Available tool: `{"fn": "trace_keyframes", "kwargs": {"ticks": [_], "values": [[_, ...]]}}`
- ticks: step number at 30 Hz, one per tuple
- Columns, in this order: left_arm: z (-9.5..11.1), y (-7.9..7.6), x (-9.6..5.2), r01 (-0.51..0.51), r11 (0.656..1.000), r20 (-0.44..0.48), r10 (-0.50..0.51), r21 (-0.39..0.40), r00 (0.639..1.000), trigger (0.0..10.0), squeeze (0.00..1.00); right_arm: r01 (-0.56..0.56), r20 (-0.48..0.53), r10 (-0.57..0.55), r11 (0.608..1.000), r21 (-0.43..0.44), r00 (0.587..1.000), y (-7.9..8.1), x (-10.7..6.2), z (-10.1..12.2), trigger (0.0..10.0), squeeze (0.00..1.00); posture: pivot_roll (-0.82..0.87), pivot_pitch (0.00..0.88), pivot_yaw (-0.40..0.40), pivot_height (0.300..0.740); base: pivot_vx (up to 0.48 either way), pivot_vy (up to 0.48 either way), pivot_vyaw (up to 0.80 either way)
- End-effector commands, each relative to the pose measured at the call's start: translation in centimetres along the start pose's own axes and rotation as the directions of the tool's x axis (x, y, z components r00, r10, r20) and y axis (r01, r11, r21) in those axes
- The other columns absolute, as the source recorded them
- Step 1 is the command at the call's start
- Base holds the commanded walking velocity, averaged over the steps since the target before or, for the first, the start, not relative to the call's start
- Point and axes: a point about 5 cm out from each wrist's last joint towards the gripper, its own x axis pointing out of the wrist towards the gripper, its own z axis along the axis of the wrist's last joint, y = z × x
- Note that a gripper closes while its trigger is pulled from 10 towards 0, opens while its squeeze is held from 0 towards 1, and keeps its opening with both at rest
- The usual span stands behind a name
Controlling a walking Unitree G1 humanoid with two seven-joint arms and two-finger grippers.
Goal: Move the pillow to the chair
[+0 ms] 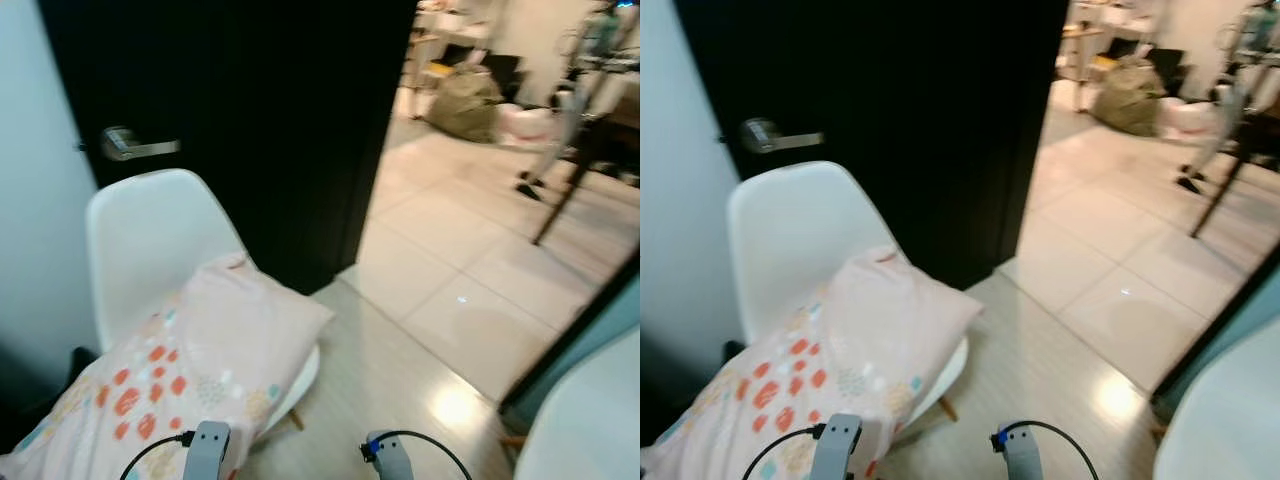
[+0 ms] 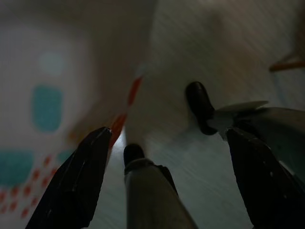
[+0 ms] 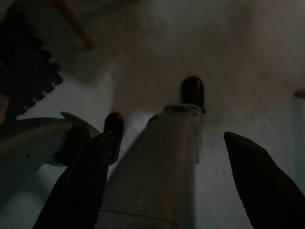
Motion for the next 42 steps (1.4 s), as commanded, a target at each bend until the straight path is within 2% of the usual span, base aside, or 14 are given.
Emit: {"fn": "trace_keyframes", "kwargs": {"ticks": [1,31,42], "values": [[-0.35,0.04,-0.05,-0.003,1.0,-0.017,0.003,0.009,1.0,10.0,0.0,-0.003,-0.013,0.002,1.0,-0.011,1.0,0.05,0.01,-0.3,10.0,0.0,0.11,0.0,-0.076,0.74,0.0,0.0,-0.73],[-0.45,0.11,-0.07,-0.006,0.999,-0.026,0.007,0.045,1.0,10.0,0.0,0.012,-0.026,-0.013,0.999,-0.042,1.0,-0.02,0.0,-0.64,10.0,0.0,0.1,0.0,-0.061,0.74,0.0,0.0,-0.73],[-0.59,0.53,-0.17,-0.018,0.999,-0.025,0.019,0.029,0.999,10.0,0.0,0.025,-0.032,-0.027,0.998,-0.064,0.999,0.13,0.05,-0.84,10.0,0.0,0.11,0.0,-0.063,0.74,0.0,0.0,-0.73]]}}
